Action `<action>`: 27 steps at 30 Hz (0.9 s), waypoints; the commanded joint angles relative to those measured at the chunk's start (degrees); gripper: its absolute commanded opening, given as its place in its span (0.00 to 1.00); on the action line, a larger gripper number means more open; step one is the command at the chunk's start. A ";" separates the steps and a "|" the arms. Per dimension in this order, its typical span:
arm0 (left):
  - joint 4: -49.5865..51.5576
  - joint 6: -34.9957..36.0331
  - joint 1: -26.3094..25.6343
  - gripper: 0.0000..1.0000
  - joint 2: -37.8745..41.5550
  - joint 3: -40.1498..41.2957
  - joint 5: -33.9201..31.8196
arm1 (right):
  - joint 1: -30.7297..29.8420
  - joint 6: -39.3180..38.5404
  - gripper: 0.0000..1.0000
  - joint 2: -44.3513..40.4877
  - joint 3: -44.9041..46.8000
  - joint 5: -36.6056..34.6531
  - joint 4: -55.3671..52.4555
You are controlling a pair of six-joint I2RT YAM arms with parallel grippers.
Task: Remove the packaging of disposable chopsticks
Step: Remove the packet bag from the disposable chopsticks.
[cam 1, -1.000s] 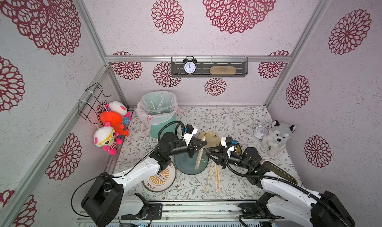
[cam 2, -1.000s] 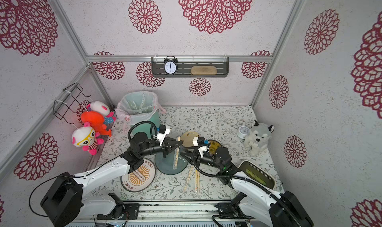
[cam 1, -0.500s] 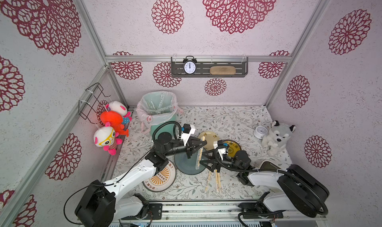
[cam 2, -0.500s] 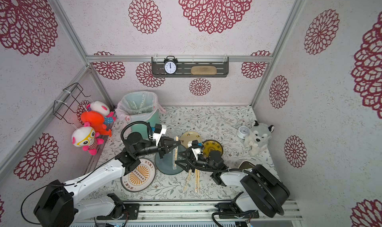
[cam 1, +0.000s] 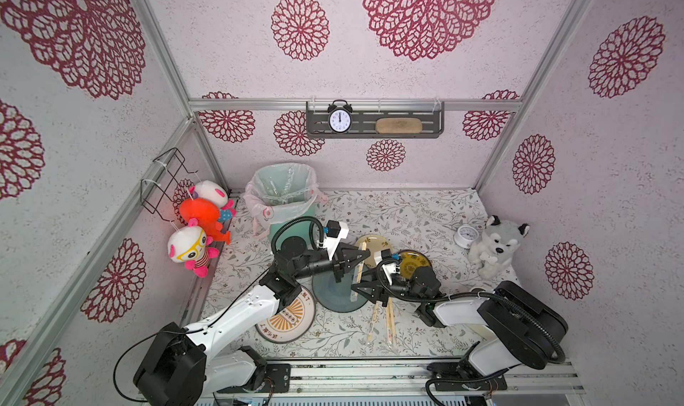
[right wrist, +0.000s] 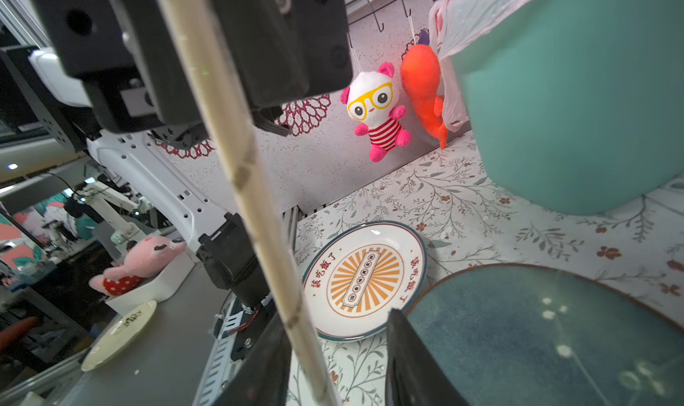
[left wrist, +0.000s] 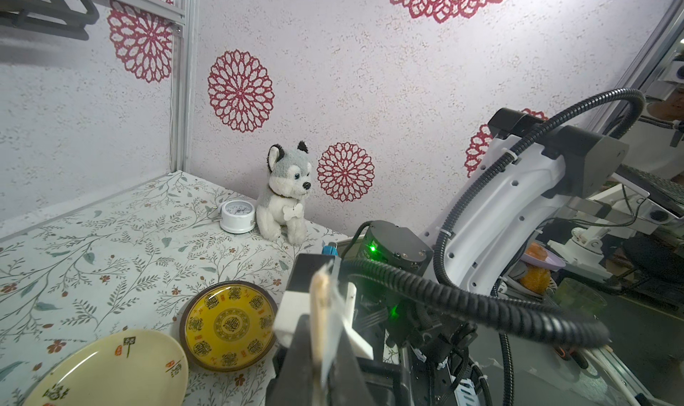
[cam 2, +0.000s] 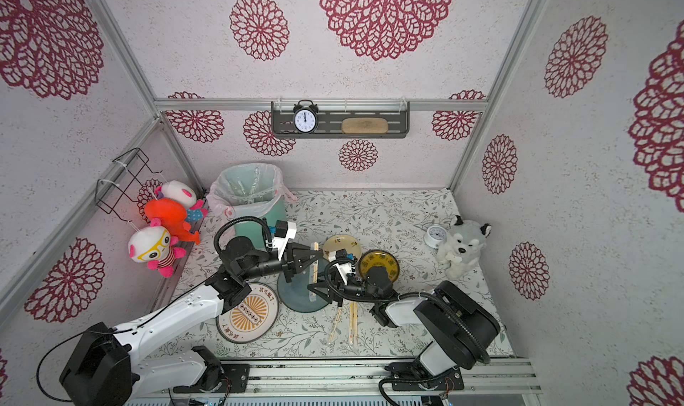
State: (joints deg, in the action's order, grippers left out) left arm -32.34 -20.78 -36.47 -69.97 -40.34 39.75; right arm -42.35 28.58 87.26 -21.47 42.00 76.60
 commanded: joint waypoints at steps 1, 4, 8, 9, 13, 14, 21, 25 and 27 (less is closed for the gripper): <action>-2.09 -0.07 -0.01 0.00 0.31 -0.44 0.56 | -0.37 -1.57 0.43 -0.96 0.59 -0.77 4.37; -4.13 -1.44 -0.27 0.00 -0.49 -0.06 1.03 | -0.34 -1.71 0.39 -1.04 -0.01 -0.67 4.24; -5.19 -2.14 -0.67 0.00 -1.45 0.28 1.12 | -0.37 -2.24 0.38 -1.04 -0.91 -1.29 3.74; -5.82 -2.29 -0.71 0.00 -1.48 0.58 0.88 | -0.37 -2.66 0.31 -1.13 -1.29 -1.27 3.02; -5.64 -1.31 -0.62 0.00 -0.78 1.07 -0.55 | -0.37 -2.79 0.00 -2.19 0.01 -1.95 4.70; -4.93 -1.18 -0.62 0.00 -0.78 0.89 -0.19 | -0.36 -3.01 0.00 -2.79 0.52 -2.47 4.78; -3.75 0.44 -4.83 0.00 -2.34 5.08 -0.29 | -0.34 -6.88 0.00 -9.33 1.95 -4.04 -0.35; -5.70 3.34 -12.18 0.00 -3.46 11.20 -8.10 | -0.28 -8.87 0.00 -15.42 1.77 -3.15 -3.87; -10.16 2.79 -13.31 0.00 -6.56 14.30 -8.82 | -0.30 -10.09 0.00 -20.01 1.53 -3.49 -7.59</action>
State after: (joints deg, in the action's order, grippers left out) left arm -47.20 -21.10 -45.95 -72.07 -32.16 28.99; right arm -43.53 18.44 74.48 -15.68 42.57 63.22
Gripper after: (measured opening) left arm 0.078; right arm 0.076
